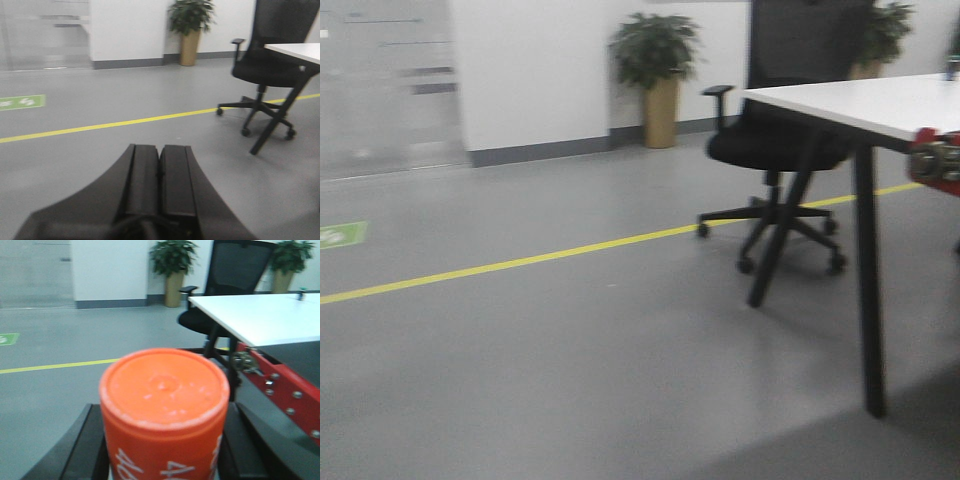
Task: Grab orange capacitor from left shelf to right conveyor
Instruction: 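Drive the base away from the shelf across the floor, holding the cylinder, then turn and drive up to the red conveyor table with the metal tray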
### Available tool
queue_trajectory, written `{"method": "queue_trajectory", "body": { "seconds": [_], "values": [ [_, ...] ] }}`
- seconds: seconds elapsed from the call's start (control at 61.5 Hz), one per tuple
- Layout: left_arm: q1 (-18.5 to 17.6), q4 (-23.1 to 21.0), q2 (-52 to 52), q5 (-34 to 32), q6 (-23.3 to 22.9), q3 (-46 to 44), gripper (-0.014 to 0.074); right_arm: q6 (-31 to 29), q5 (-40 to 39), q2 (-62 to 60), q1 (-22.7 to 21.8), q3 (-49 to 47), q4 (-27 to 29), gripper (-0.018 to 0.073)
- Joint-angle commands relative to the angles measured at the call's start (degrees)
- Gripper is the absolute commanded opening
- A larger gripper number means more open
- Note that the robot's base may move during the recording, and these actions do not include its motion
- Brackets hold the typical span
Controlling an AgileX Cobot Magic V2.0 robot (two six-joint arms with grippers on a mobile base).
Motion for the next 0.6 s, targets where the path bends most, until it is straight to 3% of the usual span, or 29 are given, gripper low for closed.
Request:
{"method": "queue_trajectory", "body": {
  "seconds": [0.0, 0.585],
  "values": [
    [-0.1, -0.1, -0.6, -4.8, -0.1, -0.2, -0.0127, -0.6, -5.1, 0.9, -0.3, -1.4, -0.5, 0.0070],
    [-0.1, -0.1, -0.6, -4.8, -0.1, -0.2, -0.0127, -0.6, -5.1, 0.9, -0.3, -1.4, -0.5, 0.0070]
  ]
}}
